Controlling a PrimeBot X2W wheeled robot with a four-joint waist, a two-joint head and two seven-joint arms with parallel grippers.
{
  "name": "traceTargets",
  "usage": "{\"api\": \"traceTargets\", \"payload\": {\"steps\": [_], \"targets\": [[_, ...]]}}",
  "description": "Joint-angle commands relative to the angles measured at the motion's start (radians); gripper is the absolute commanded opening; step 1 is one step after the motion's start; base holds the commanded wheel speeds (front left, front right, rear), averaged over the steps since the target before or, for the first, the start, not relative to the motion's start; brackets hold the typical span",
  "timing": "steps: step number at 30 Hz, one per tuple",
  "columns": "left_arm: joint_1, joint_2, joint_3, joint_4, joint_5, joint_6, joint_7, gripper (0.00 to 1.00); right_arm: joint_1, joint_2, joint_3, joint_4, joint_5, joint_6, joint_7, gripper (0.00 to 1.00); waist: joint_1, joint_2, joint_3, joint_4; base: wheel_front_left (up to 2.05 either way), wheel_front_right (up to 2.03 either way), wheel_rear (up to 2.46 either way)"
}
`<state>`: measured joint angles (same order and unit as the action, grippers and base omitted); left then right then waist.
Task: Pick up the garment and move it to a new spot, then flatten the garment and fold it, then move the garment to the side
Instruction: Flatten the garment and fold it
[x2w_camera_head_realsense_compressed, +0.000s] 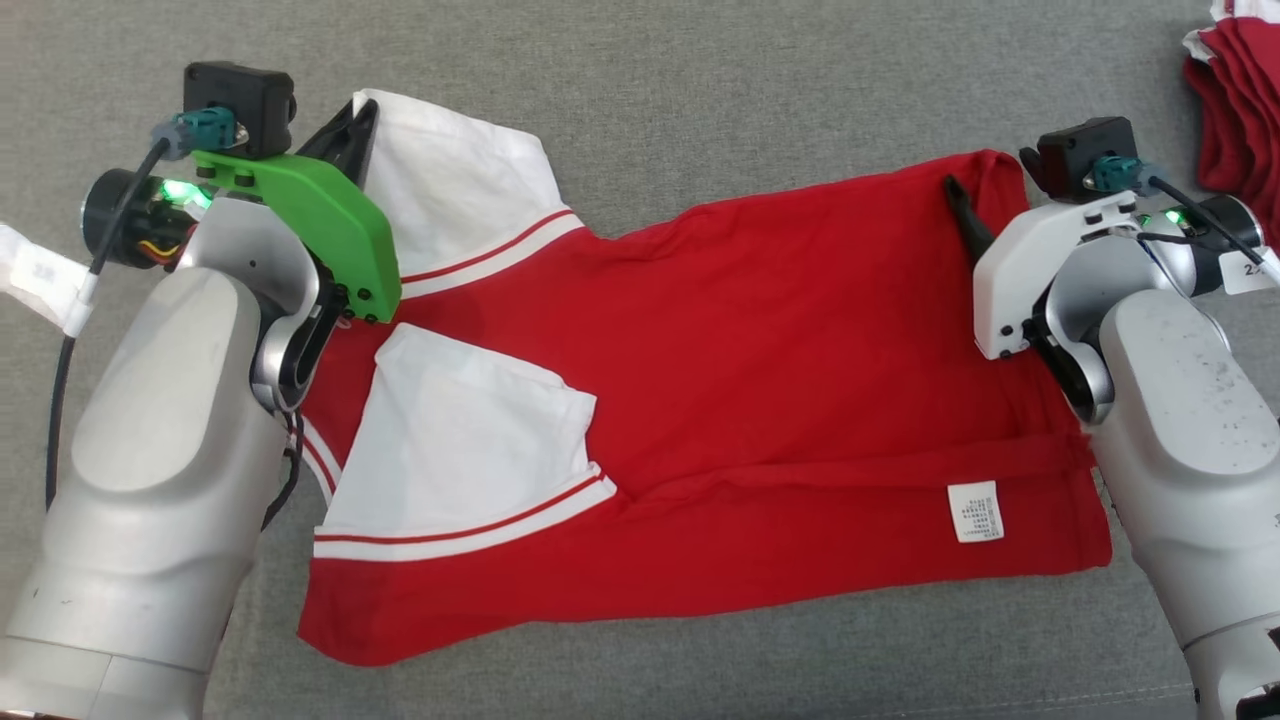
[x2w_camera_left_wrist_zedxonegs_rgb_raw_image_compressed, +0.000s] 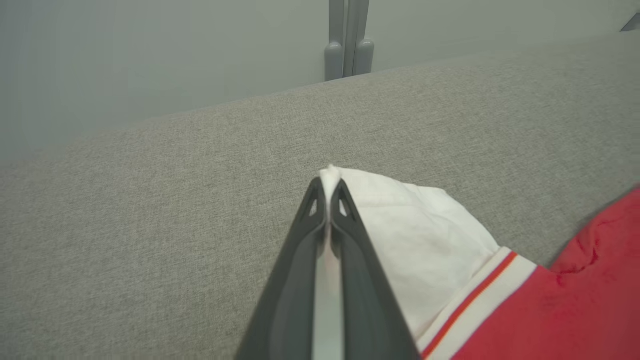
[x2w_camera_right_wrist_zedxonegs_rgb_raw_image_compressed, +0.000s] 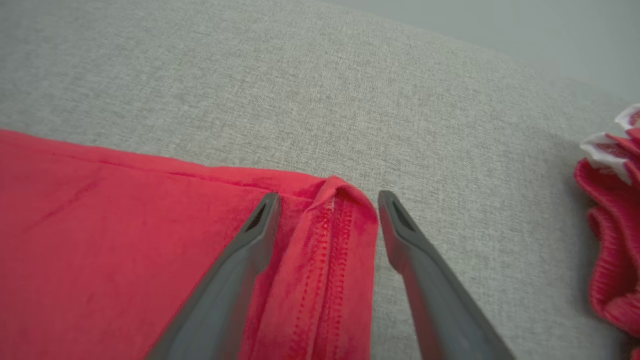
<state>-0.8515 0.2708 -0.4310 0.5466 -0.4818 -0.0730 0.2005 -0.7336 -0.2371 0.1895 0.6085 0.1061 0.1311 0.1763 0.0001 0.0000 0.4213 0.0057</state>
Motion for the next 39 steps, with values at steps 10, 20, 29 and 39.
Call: {"api": "traceTargets", "payload": {"steps": [10,20,29,39], "targets": [[0.024,-0.002,-0.006,-0.019,-0.012,0.004,-0.014,0.0,-0.062,-0.041,0.016,0.12,0.0,-0.001,-0.003,0.0,-0.0001,0.0,-0.024,0.027,0.0,0.0,0.0],[-0.012,0.005,0.028,-0.004,-0.031,0.023,-0.082,0.0,-0.123,-0.033,-0.019,0.184,-0.016,-0.001,-0.164,0.0,-0.0001,0.0,-0.061,0.004,0.0,0.0,0.0],[0.084,0.015,0.041,-0.055,-0.058,0.009,-0.156,0.0,-0.042,-0.009,-0.041,0.183,0.027,-0.001,-0.326,0.0,-0.0001,0.0,-0.12,-0.002,0.0,0.0,0.0],[0.403,0.037,0.064,-0.272,-0.114,0.069,-0.202,0.0,0.21,0.0,-0.097,0.049,0.1,-0.001,-0.415,0.0,-0.0001,0.0,-0.198,0.019,0.0,0.0,0.0]]}}
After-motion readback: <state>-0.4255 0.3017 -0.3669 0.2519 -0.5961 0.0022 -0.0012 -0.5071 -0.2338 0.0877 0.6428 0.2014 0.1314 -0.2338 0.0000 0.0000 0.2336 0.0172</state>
